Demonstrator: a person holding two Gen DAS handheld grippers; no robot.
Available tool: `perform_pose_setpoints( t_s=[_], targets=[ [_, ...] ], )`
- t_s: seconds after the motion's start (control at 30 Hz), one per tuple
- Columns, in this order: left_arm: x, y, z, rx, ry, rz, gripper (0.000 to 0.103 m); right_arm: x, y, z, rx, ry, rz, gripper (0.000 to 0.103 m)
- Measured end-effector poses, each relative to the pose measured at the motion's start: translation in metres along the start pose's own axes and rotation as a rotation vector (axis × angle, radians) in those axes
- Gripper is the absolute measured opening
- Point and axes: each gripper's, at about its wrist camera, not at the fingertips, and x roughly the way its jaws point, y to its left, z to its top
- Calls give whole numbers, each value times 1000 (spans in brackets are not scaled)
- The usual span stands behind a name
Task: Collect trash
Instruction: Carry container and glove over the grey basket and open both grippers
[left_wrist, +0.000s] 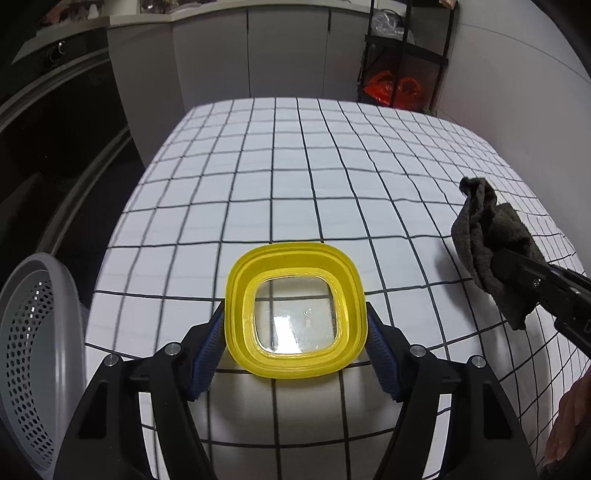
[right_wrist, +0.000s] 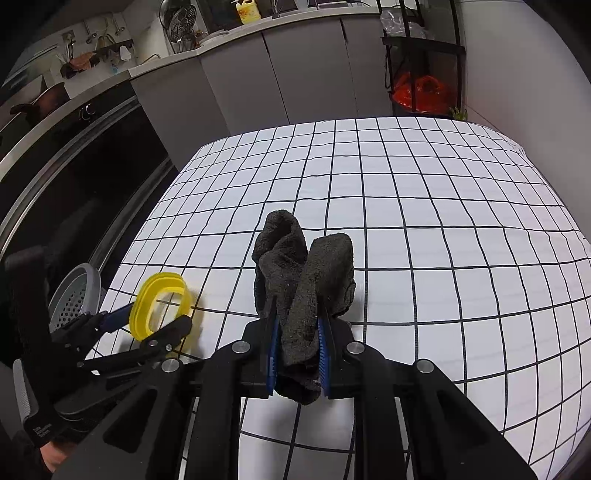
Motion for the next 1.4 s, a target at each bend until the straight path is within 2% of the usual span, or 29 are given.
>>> perform_pose_setpoints(
  t_s=[0.13, 0.47, 0.6, 0.77, 1.0, 1.17, 1.4],
  targets=[
    [-19, 7, -1, -24, -24, -18, 67, -6, 4, -3, -11, -7, 3, 17],
    [-92, 32, -15, -60, -161, 1, 67, -30, 29, -17, -44, -35, 10, 17],
    [-122, 53, -25, -83, -197, 22, 67, -42, 50, -26, -70, -50, 24, 17],
    [-159, 85, -37, -115, -252, 83, 67, -49, 90, -38, -116, -55, 57, 17],
    [-180, 145, -57, -153, -261, 187, 67, -45, 154, -47, -177, -43, 139, 17],
    [-182, 190, -73, -222, -251, 268, 67, -32, 204, -51, -226, -21, 191, 17],
    [-179, 226, -88, -267, -221, 333, 67, -11, 259, -52, -299, 11, 241, 17]
  ],
)
